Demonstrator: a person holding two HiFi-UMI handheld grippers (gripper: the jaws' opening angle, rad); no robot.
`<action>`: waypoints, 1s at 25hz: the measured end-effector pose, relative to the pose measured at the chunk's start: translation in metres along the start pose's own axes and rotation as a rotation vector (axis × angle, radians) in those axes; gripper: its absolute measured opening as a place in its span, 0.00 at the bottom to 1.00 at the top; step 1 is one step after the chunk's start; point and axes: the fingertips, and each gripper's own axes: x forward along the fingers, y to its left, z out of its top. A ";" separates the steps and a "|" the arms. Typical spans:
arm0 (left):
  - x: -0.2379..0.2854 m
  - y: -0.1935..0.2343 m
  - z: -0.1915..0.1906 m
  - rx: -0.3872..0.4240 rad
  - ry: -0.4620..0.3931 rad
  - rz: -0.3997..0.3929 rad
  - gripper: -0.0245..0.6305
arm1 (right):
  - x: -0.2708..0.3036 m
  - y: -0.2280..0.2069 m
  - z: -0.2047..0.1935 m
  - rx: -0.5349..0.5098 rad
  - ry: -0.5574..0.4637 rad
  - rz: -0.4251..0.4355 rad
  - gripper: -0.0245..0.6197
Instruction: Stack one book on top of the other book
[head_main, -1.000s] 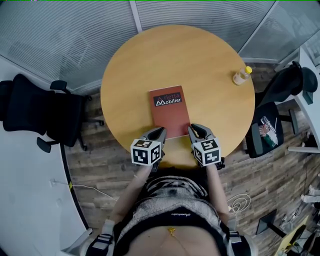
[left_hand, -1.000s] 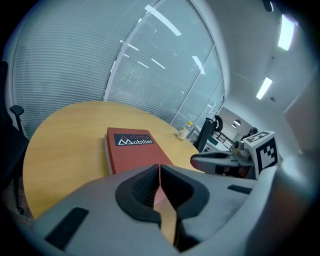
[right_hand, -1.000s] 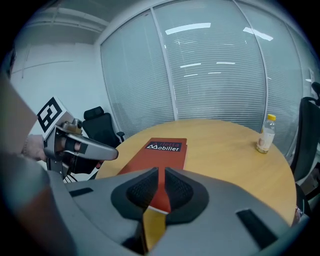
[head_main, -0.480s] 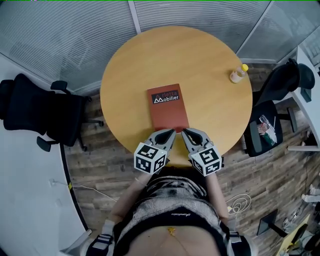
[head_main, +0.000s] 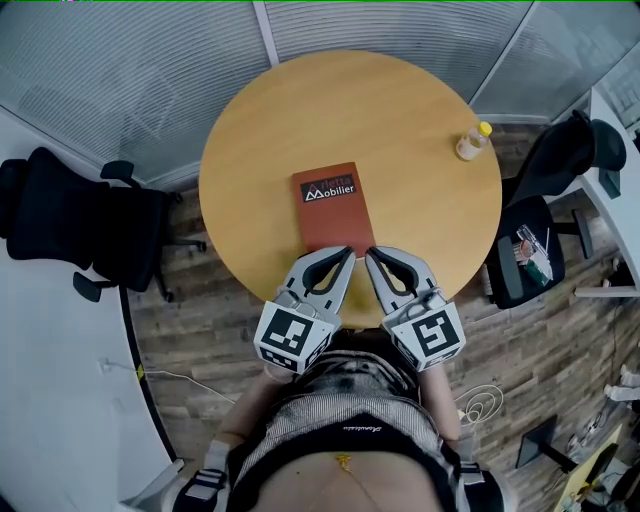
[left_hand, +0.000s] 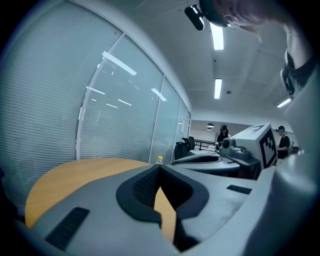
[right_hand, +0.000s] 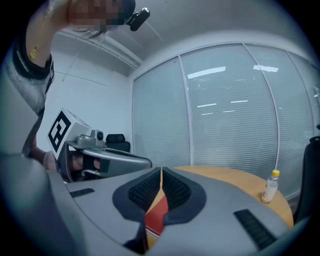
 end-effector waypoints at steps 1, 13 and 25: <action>-0.002 -0.002 0.005 0.008 -0.011 0.000 0.07 | -0.002 0.002 0.005 -0.003 -0.005 0.002 0.09; -0.010 -0.011 0.016 0.004 -0.047 -0.009 0.07 | -0.013 0.012 0.024 -0.052 -0.048 0.016 0.08; -0.004 -0.012 0.009 0.006 -0.021 -0.015 0.07 | -0.014 0.007 0.022 -0.054 -0.035 -0.002 0.08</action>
